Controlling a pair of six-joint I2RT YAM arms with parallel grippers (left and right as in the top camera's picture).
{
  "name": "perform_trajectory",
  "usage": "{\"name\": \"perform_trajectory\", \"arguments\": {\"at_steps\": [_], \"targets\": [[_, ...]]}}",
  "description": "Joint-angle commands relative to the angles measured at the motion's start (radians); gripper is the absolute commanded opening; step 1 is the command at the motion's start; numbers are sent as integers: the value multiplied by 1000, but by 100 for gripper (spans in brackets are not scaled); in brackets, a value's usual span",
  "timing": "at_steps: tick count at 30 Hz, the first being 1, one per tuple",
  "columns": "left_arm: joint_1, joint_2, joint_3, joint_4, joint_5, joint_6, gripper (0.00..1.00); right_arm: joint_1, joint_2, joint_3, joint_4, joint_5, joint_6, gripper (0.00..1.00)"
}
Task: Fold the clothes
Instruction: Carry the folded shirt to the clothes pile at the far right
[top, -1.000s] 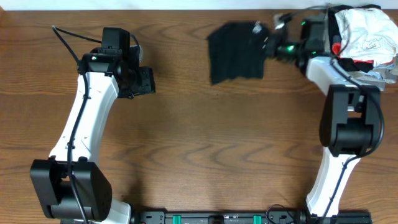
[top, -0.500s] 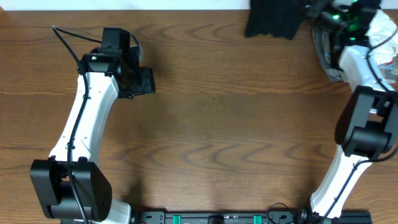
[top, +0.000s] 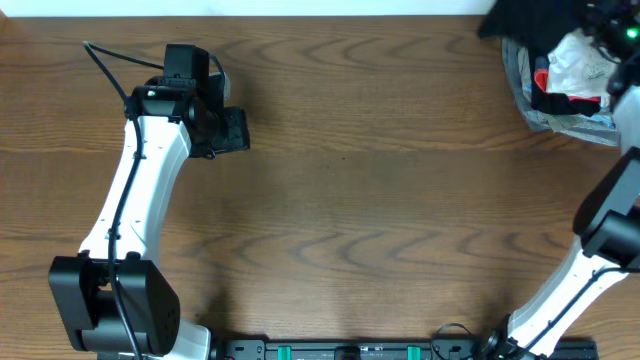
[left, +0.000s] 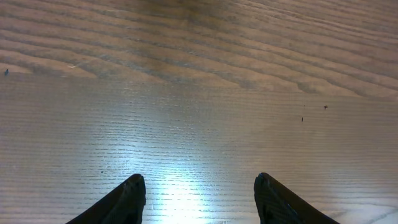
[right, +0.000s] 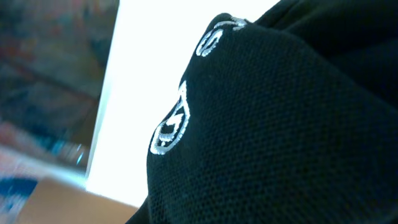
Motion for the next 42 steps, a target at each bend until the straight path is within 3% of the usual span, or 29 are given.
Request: {"name": "perform_trajectory", "arguments": {"at_steps": [1,9,17,25,30,42], "targets": [[3,6,-10,-2,-10,-2,58,-42,1,32,14,76,40,1],[3,63,-10,-3,-10,-2,58,-102,1,32,23,167,76,1],[3,118,-10,-2,-10,-1,58,-116,1,32,174,270,196,1],[3,119,-10,1,-13,-1,58,-68,13,32,198,579,382,1],[3,119,-10,4,-13,-1,58,-8,39,32,264,773,389,1],[3,119,-10,17,-13,-1,58,23,222,32,547,765,480,1]]}}
